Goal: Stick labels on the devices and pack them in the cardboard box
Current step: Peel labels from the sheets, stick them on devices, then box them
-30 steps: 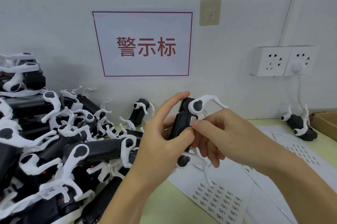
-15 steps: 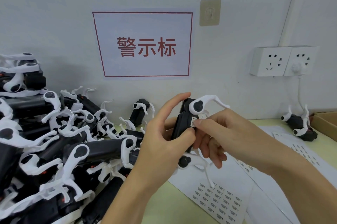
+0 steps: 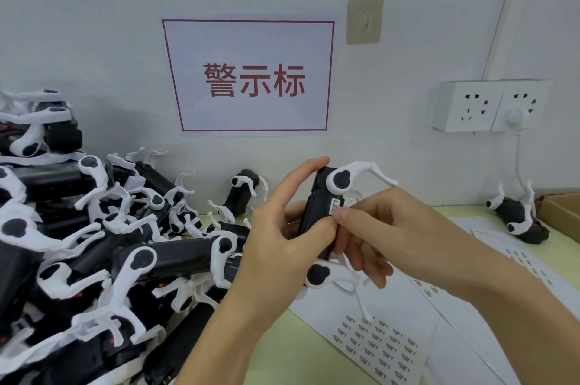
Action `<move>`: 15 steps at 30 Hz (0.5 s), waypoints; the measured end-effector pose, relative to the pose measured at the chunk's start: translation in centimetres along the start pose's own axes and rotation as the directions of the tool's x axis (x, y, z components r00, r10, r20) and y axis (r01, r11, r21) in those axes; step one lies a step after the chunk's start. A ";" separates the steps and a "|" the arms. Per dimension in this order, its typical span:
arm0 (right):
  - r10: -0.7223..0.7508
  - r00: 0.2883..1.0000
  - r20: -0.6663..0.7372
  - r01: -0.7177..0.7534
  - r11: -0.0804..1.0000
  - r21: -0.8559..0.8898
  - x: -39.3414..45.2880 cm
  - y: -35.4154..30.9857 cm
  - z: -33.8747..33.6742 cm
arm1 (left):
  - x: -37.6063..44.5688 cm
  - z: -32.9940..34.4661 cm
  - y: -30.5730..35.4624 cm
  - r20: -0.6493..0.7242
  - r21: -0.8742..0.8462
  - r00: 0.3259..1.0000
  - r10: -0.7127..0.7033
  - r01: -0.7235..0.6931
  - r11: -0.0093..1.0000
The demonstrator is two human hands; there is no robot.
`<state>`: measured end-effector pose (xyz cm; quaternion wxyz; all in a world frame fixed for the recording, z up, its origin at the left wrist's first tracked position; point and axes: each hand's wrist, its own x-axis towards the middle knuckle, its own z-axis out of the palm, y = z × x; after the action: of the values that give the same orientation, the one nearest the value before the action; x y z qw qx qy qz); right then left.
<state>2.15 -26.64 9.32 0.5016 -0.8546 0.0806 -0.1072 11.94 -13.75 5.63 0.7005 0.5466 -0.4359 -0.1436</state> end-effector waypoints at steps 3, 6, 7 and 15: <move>-0.005 1.000 0.017 0.005 1.000 -0.013 0.0 0.0 0.1 | -0.1 -0.2 -0.1 0.003 0.011 1.000 -0.006 0.006 1.000; 0.005 0.999 0.051 -0.004 1.000 -0.024 -0.1 0.0 -0.3 | -0.1 -0.2 -0.2 -0.004 0.008 1.000 -0.019 0.019 1.000; 0.008 0.998 0.065 -0.005 0.999 -0.041 -0.2 0.0 -0.4 | 0.0 -0.1 -0.2 -0.019 0.017 1.000 -0.023 0.023 1.000; -0.080 0.994 0.077 0.089 0.987 -0.133 -1.5 -0.5 -3.1 | 0.0 -0.1 -0.5 -0.062 0.067 0.995 -0.082 0.086 0.994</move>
<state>-0.14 -28.68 11.07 0.4397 -0.8928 0.0333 -0.0918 12.12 -13.89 5.17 0.6871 0.5924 -0.3962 -0.1414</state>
